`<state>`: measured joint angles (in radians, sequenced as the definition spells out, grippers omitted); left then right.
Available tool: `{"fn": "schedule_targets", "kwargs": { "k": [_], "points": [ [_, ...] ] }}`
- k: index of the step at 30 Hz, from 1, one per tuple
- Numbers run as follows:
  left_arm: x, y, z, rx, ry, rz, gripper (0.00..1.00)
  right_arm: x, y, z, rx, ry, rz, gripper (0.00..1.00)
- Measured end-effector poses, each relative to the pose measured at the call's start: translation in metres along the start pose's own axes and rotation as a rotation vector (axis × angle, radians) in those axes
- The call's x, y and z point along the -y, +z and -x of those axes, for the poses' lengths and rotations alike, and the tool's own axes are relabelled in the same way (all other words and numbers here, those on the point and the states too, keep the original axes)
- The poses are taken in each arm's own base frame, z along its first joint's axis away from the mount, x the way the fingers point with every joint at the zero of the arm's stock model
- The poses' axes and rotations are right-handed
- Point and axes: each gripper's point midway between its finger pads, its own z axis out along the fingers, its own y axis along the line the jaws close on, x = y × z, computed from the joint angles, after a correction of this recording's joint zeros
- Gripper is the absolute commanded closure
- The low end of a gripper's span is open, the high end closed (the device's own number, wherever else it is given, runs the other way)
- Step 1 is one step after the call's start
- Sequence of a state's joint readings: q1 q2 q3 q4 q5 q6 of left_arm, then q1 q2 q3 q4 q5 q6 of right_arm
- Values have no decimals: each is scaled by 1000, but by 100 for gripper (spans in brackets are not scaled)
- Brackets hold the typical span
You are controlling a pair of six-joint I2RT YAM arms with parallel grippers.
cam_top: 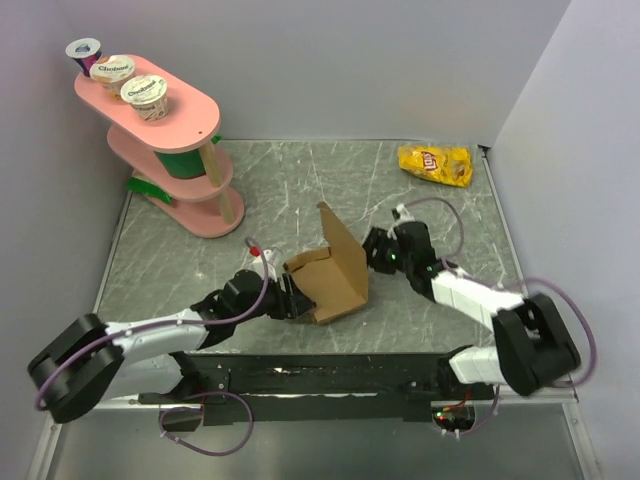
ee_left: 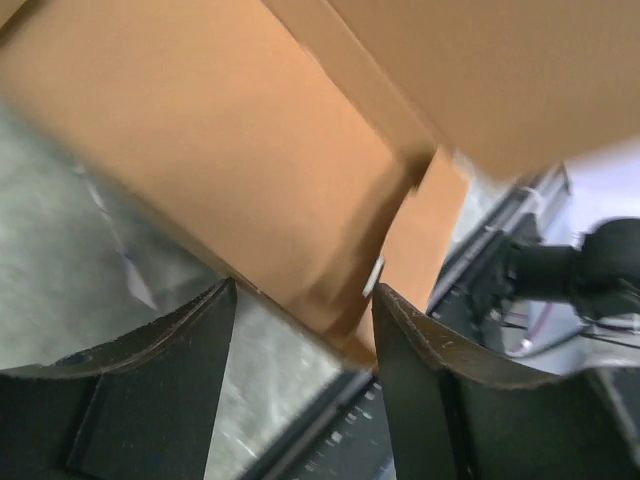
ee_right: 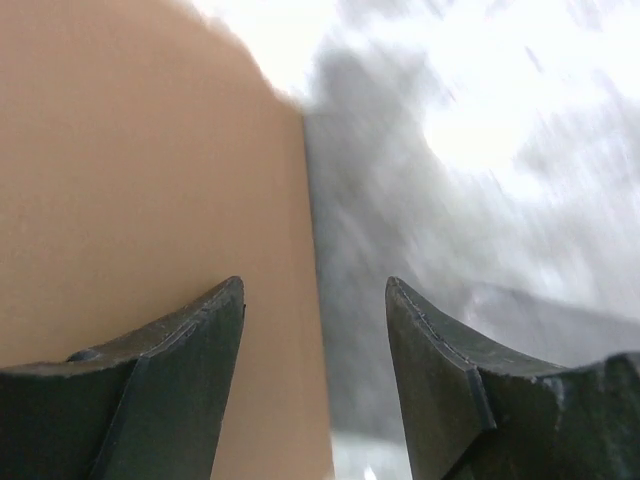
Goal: Fold the paper box
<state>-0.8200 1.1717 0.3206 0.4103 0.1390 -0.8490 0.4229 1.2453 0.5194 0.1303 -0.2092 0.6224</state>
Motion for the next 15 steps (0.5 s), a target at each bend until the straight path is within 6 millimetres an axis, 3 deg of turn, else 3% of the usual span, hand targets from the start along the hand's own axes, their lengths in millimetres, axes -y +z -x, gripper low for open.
{"fn": "schedule_targets", "kwargs": {
  "k": [3,4,8,12,15],
  "points": [
    [11,-13,2,34,-20,-20,32,-21,26,29,6,-31,89,33],
    [12,-18,6,55,-23,-19,30,-27,32,37,11,-44,110,29],
    [12,-38,30,159,-35,4,25,-44,46,65,49,-95,153,20],
    [-7,-51,49,219,-37,80,22,-41,43,79,85,-113,148,15],
    [-16,-54,51,215,-29,114,23,-29,36,84,102,-114,119,15]
  ]
}}
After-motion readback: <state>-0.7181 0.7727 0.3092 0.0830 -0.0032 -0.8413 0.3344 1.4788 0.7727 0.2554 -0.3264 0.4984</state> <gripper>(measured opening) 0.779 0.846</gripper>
